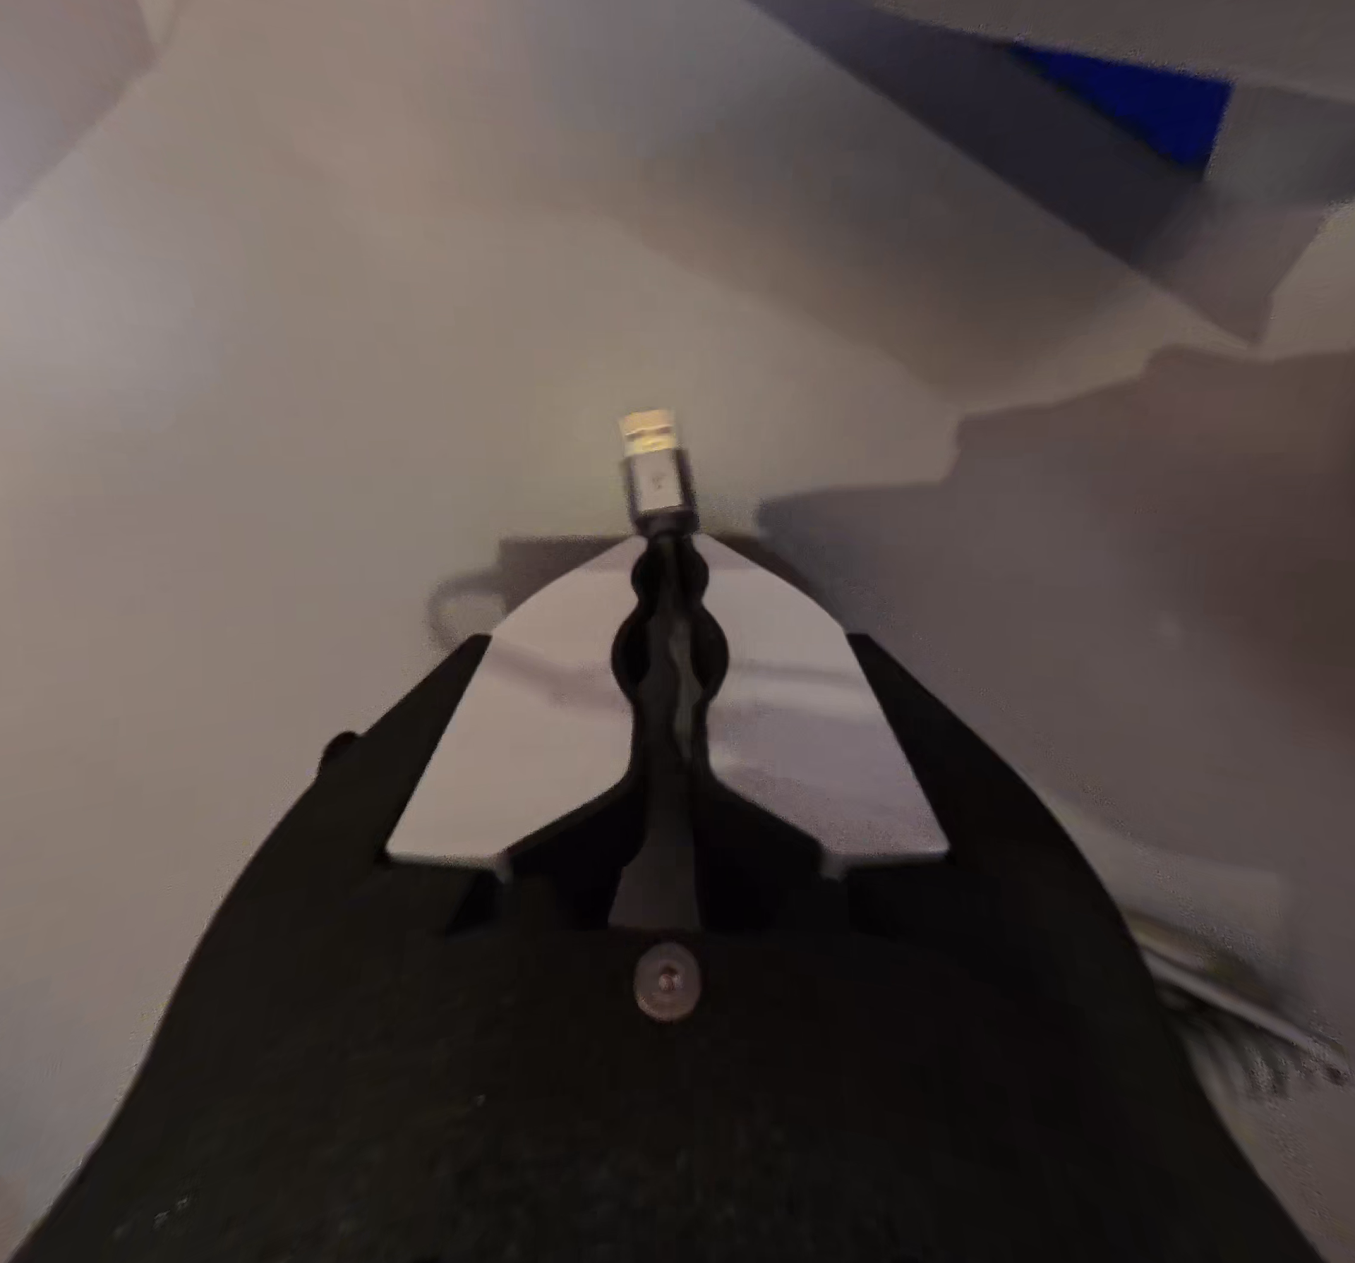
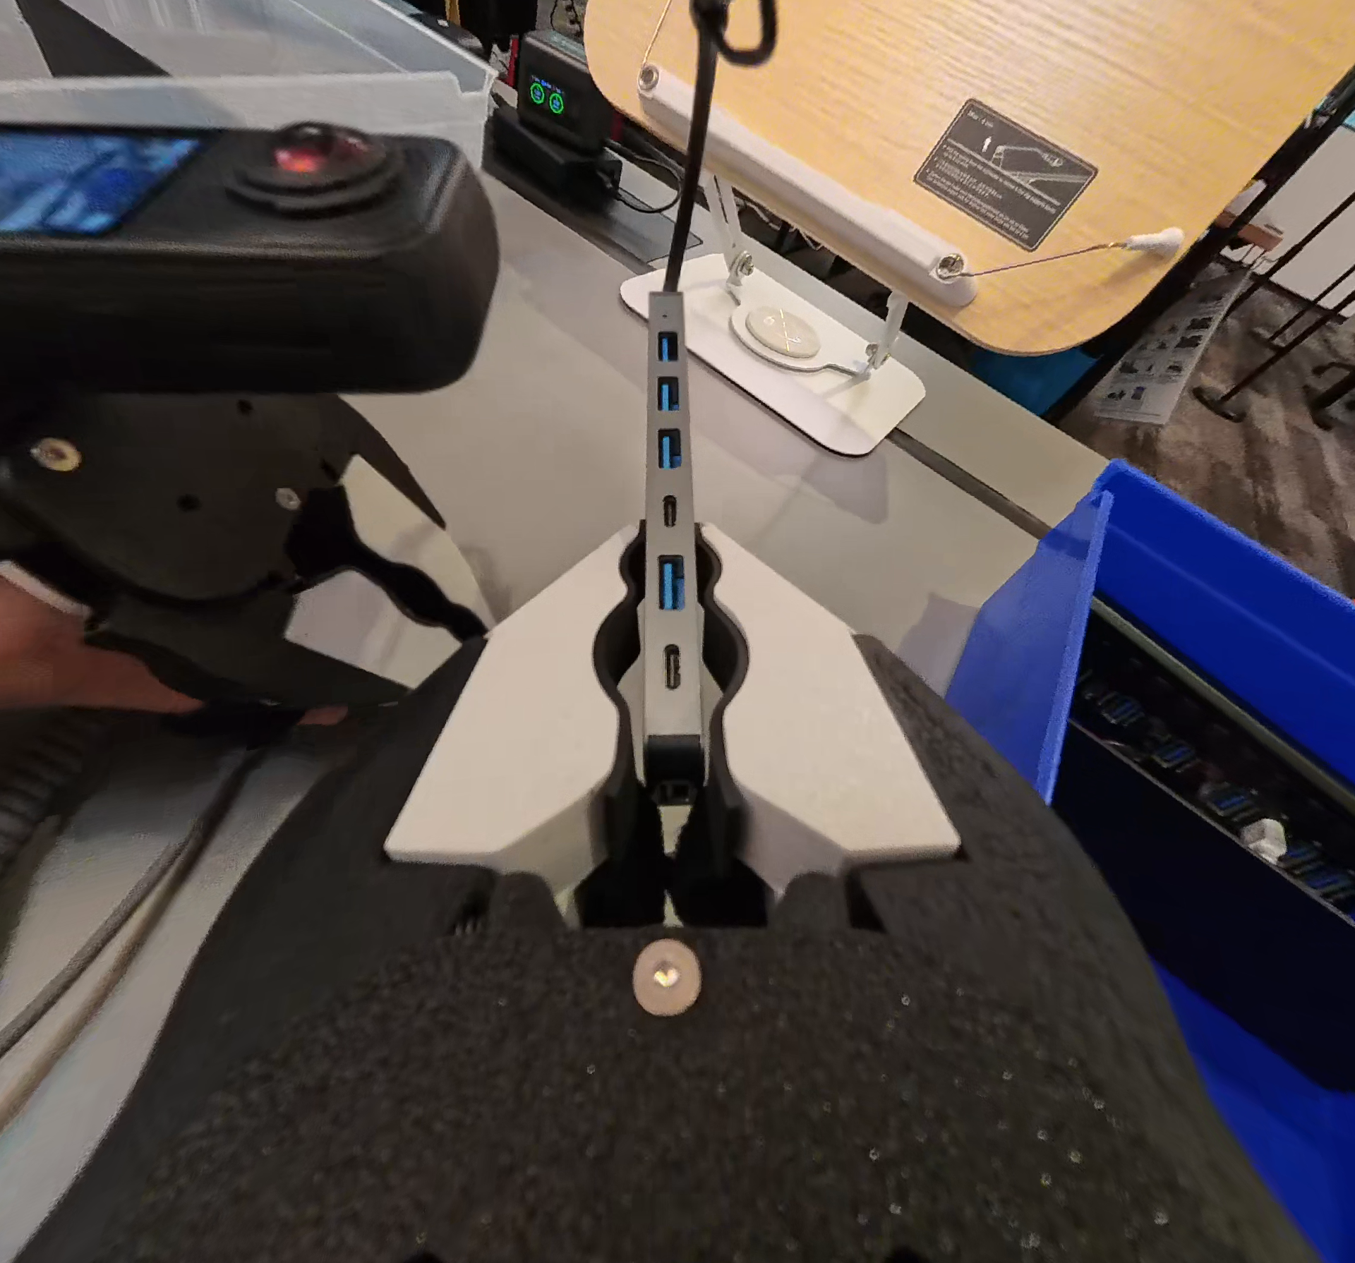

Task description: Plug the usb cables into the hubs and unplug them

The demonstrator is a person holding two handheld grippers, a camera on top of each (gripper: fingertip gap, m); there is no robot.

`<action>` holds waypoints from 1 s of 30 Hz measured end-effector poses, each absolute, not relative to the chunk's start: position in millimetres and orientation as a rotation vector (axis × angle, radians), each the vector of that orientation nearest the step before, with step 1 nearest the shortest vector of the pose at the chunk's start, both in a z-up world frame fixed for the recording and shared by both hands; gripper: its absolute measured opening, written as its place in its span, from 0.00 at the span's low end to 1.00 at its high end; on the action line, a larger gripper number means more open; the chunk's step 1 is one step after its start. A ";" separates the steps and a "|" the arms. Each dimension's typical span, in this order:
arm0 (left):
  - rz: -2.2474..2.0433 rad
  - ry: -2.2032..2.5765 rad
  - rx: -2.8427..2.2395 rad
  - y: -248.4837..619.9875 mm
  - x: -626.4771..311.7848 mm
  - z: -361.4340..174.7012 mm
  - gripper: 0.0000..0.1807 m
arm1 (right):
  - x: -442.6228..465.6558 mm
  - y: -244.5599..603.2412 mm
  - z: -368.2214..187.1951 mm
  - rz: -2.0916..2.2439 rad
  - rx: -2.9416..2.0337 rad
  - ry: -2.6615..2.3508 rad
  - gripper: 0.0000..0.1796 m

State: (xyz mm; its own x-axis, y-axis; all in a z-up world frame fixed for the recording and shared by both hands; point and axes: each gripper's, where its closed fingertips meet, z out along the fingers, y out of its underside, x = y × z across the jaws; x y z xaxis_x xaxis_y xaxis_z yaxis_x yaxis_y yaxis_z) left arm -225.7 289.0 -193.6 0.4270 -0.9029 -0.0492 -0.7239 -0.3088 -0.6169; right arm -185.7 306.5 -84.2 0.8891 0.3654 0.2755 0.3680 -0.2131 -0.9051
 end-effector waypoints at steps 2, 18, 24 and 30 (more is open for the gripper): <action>-0.400 1.398 -2.110 285.9 -228.2 -193.6 0.08 | -185.7 306.8 -88.3 -0.007 -1.826 -0.563 0.05; -0.912 0.966 -1.889 230.0 -330.5 -89.9 0.02 | -209.7 312.1 -167.2 -0.383 -1.916 -1.096 0.05; -1.066 0.862 -1.856 208.7 -340.9 -91.4 0.02 | -214.0 308.7 -171.9 -0.430 -1.886 -1.136 0.08; -1.262 0.797 -1.803 205.9 -337.5 -89.2 0.02 | -246.8 274.4 -149.5 0.095 -1.917 -1.024 0.22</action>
State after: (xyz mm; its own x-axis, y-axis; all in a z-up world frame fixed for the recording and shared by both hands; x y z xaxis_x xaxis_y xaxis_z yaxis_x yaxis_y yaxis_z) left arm -337.5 205.9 -89.2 0.3105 -0.8320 0.4597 -0.0576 -0.4992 -0.8646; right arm -246.8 274.4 -149.5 0.6496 0.6864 0.3270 0.6148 -0.2212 -0.7571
